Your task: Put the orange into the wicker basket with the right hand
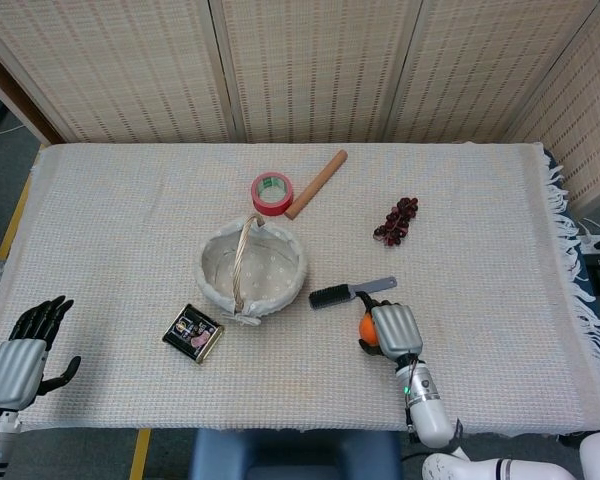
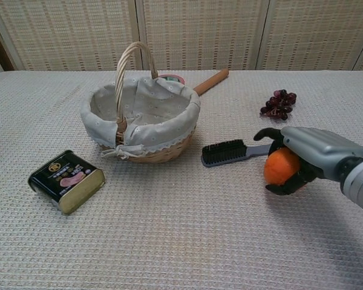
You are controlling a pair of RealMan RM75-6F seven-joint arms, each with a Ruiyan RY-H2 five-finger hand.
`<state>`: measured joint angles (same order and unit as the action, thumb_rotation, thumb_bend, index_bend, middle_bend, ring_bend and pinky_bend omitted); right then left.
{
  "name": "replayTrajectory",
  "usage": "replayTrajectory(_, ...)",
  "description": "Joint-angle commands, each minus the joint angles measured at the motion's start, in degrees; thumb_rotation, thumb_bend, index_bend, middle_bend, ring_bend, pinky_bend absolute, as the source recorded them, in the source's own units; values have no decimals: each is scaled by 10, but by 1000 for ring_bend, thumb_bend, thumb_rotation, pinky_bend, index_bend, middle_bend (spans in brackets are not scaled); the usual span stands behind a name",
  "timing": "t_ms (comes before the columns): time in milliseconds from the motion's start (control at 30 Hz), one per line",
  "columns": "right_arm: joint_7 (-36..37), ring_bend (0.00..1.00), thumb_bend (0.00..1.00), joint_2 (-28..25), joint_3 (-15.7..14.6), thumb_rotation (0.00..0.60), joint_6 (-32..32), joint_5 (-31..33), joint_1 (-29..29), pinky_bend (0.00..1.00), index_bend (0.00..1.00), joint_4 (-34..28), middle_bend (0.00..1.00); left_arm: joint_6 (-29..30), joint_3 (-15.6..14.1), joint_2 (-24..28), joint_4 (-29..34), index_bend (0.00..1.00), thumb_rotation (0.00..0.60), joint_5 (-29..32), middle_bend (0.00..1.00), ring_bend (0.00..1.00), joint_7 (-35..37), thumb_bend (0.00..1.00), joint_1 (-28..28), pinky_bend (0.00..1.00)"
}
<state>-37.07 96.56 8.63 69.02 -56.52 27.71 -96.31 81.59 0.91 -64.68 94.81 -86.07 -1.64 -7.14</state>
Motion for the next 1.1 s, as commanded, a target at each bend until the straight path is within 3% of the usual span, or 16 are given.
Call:
replayTrajectory(33,32,655,329,-21,12,600,16,-29,-4,762,192,-33,594,1,0,0,1,0,600,0,0,0,-3,349,0,77)
replayTrajectory(167,58,655,329,-37,34,600,21,-47,2,762,216,-69,598,2,0,-1,2,0,600,-1,0,0,-4,348,1,77)
replayTrajectory(300,32,655,329,-37,72,600,18,-40,33,762,238,-96,598,4,0,-3,2,0,600,-1,0,0,-5,349,1,77)
replayTrajectory(533,-17,652,328,14,139,600,18,22,103,759,274,-101,598,1,0,-1,5,0,600,4,0,0,-2,347,2,77)
replayTrajectory(933,-45,622,327,154,202,600,12,90,235,747,330,95,598,0,1,3,6,0,600,4,0,0,16,349,2,77)
replayTrajectory(1100,-20,534,327,195,211,600,2,85,269,570,350,175,584,-3,0,4,8,0,600,4,0,0,24,348,1,77)
